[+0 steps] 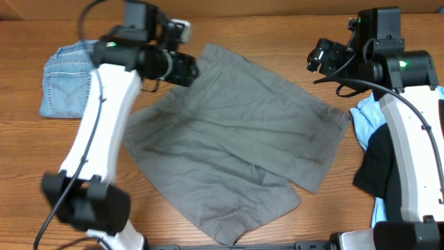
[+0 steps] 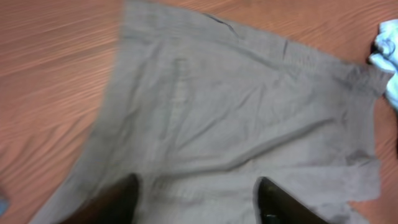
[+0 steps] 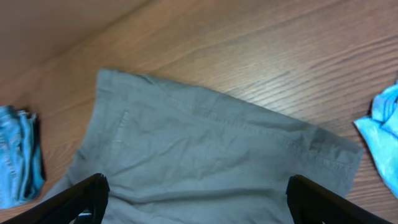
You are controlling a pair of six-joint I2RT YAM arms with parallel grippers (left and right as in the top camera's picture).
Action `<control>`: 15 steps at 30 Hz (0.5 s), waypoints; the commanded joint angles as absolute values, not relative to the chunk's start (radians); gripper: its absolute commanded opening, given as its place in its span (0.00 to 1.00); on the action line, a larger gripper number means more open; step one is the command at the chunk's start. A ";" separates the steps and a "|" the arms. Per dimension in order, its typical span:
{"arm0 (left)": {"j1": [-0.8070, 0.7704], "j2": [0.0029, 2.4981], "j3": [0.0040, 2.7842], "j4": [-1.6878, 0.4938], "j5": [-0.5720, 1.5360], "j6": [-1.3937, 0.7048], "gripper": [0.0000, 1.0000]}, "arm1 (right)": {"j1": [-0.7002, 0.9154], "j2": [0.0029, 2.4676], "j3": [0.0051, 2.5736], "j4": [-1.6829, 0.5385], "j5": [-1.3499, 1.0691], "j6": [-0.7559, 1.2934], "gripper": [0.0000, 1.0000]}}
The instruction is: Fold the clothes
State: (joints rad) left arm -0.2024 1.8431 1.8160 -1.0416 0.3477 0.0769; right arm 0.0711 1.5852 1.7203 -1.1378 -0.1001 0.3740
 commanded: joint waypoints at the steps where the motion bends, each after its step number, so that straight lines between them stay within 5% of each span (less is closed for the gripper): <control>1: -0.241 1.970 1.828 -0.985 0.386 0.104 0.84 | 0.071 1.481 1.737 -1.133 -0.120 0.358 0.95; 6: -0.267 2.121 1.828 -0.848 0.386 0.097 0.85 | 0.071 1.393 1.737 -1.159 -0.126 0.358 0.97; 9: -0.269 2.199 1.828 -0.773 0.386 0.097 0.75 | 0.071 1.352 1.737 -1.173 -0.125 0.358 0.98; 13: -0.268 2.276 1.828 -0.720 0.384 0.098 0.37 | 0.071 1.319 1.737 -1.187 -0.125 0.358 0.99; 15: -0.267 2.305 1.828 -0.704 0.373 0.097 0.29 | 0.071 1.314 1.737 -1.199 -0.125 0.358 0.99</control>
